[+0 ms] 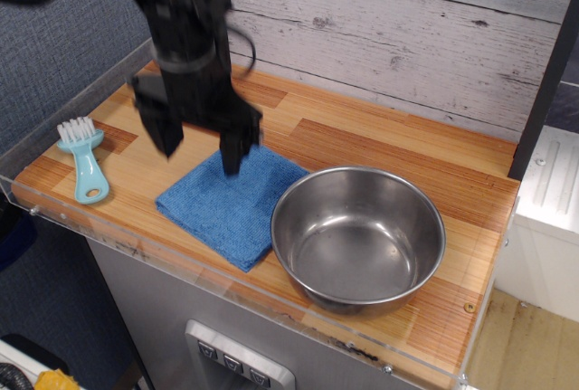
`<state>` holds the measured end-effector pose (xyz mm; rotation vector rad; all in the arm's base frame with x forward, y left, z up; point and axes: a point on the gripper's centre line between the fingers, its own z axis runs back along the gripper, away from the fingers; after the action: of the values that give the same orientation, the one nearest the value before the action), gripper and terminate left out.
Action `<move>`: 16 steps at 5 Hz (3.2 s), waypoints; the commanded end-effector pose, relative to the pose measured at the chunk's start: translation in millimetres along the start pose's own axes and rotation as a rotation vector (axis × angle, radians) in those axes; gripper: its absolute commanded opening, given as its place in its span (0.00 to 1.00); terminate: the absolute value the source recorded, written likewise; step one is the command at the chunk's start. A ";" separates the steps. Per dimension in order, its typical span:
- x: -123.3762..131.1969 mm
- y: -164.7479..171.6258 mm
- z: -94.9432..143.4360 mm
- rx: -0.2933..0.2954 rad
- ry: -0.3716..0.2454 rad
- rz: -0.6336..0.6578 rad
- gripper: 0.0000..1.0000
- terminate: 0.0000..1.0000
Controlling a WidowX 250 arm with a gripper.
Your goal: Move the blue cloth and place it at the corner of the table.
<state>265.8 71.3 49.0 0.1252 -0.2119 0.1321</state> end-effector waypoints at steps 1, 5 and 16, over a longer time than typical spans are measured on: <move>-14.3 -4.2 -29.6 0.020 0.046 -0.049 1.00 0.00; 12.2 -14.9 -49.9 -0.006 0.082 -0.062 1.00 0.00; 96.1 -106.1 1.1 -0.103 0.027 -0.172 1.00 0.00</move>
<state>364.4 -25.4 29.6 0.0360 -0.0888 -0.0546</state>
